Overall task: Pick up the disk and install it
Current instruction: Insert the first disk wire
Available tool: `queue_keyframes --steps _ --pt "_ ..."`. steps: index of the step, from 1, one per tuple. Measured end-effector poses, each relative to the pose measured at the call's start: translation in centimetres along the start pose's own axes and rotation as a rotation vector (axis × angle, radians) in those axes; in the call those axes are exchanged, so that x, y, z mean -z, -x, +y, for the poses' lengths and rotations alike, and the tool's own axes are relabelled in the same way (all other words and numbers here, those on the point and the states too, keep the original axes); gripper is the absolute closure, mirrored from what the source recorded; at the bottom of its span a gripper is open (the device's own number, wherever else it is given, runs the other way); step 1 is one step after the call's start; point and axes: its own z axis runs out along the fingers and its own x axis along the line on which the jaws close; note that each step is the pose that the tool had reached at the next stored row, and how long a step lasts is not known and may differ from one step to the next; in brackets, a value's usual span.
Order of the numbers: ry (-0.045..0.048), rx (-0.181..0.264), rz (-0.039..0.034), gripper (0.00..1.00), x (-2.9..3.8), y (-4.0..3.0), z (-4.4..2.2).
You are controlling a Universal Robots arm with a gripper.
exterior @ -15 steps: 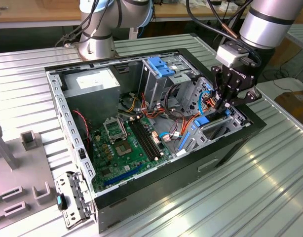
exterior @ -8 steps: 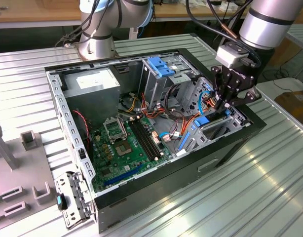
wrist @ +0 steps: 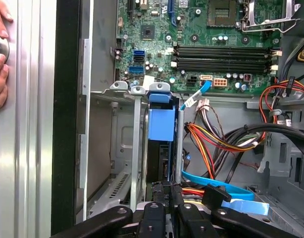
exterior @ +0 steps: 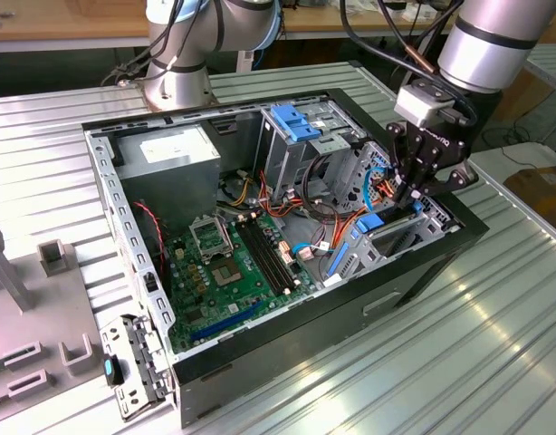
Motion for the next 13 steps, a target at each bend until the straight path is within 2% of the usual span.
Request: queue_keyframes --steps 9,13 --pt "-0.0002 0.0 -0.0056 0.84 0.0 -0.01 0.0" --pt "-0.0003 0.0 -0.0064 0.84 0.27 -0.04 -0.02"
